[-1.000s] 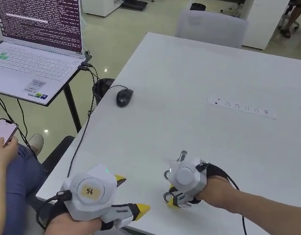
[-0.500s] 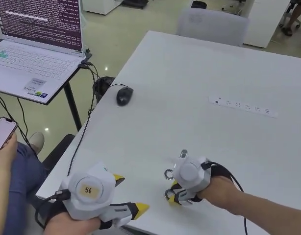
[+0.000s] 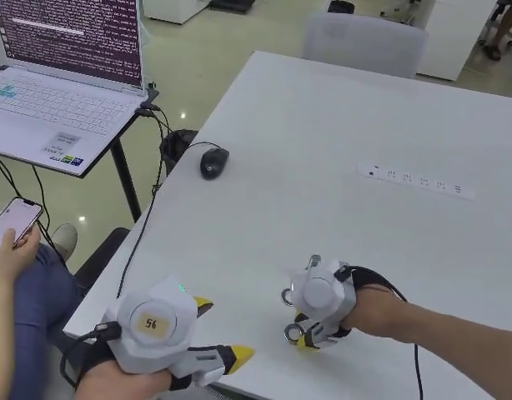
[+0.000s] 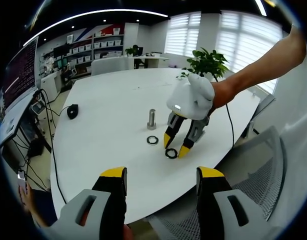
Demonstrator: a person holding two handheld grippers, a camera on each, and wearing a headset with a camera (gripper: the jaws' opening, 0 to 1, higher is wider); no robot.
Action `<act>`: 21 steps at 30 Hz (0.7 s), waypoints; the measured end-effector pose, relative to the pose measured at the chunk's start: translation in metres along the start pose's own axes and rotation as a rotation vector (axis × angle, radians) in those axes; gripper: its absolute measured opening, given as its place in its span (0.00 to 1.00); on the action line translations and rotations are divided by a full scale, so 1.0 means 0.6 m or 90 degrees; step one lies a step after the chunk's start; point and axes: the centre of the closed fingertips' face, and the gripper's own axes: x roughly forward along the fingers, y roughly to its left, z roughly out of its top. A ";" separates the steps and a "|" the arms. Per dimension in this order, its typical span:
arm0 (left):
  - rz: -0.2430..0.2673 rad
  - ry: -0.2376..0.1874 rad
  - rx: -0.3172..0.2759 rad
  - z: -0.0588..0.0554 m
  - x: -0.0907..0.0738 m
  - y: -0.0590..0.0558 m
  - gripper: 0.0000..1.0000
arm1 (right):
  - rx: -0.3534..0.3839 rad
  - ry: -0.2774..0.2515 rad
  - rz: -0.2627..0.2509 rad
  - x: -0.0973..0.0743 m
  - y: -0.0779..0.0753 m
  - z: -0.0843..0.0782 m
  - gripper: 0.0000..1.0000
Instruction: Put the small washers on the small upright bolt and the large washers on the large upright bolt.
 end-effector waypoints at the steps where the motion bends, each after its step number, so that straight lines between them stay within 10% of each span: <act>1: 0.000 0.000 -0.001 0.000 0.000 0.000 0.55 | -0.005 0.000 0.000 0.000 0.000 0.001 0.29; 10: -0.001 -0.004 0.001 0.006 0.002 -0.001 0.55 | -0.033 -0.002 0.003 0.001 0.006 0.001 0.25; 21: 0.003 -0.006 0.001 0.007 0.000 0.005 0.55 | 0.051 -0.050 -0.024 -0.013 0.002 0.008 0.23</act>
